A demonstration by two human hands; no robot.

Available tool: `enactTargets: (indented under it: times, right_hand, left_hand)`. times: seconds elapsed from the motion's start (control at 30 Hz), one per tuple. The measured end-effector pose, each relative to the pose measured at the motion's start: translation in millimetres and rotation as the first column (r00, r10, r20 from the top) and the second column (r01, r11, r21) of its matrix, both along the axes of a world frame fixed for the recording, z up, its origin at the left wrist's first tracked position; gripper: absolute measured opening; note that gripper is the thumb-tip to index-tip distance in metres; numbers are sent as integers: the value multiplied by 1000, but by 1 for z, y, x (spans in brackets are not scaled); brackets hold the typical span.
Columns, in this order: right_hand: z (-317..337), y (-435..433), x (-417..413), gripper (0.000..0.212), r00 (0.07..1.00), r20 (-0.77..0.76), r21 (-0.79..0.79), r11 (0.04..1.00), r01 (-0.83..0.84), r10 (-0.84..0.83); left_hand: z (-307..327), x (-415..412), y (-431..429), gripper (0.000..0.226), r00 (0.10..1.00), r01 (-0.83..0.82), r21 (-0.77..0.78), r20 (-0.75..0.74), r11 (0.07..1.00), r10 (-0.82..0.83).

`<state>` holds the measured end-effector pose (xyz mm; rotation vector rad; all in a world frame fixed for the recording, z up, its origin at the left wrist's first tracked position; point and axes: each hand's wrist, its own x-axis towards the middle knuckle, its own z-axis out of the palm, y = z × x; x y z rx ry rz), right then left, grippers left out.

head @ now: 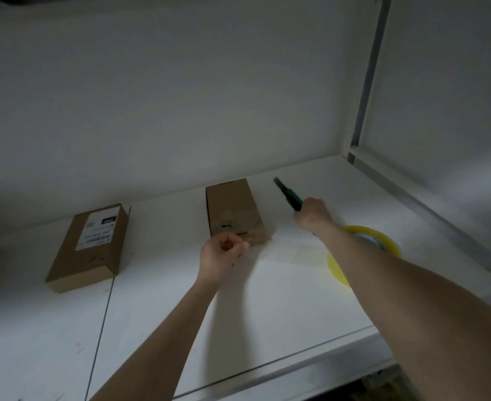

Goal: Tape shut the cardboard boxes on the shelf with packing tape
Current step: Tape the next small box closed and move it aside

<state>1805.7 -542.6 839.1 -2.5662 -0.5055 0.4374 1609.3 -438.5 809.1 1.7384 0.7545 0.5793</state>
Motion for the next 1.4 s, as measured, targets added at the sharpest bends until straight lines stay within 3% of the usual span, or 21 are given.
enactTargets:
  times: [0.07, 0.17, 0.3, 0.53, 0.8, 1.0, 1.4]
  right_hand:
    - [7, -4, -4, 32, 995, -72, 223, 971, 89, -74]
    - [18, -16, -19, 24, 976, -158, 521, 827, 209, -147]
    - [29, -38, -54, 19, 970, -156, 609, 755, 243, -186]
    - [-5, -81, -115, 24, 968, -7, 419, 878, 232, -252]
    - [-15, -121, -165, 34, 970, 158, 113, 979, 168, -185]
    - [-14, -124, -179, 30, 952, 288, -120, 983, 140, -101]
    - [-18, -116, -176, 35, 949, 316, -243, 967, 80, 1]
  left_hand:
    - [0, -1, 2, 17, 999, 31, 6, -12, 999, -31]
    - [0, -1, 4, 16, 998, 63, -19, -18, 998, -64]
    - [-3, -4, 5, 15, 996, 82, -35, -18, 996, -83]
    - [-17, -8, 4, 20, 997, 52, 8, -61, 999, -51]
    - [-16, -14, 0, 19, 995, 68, 25, -75, 997, -66]
    - [-12, -16, -2, 17, 993, 79, 36, -86, 996, -76]
    - [-6, -19, -8, 18, 995, 101, 48, -25, 994, -100]
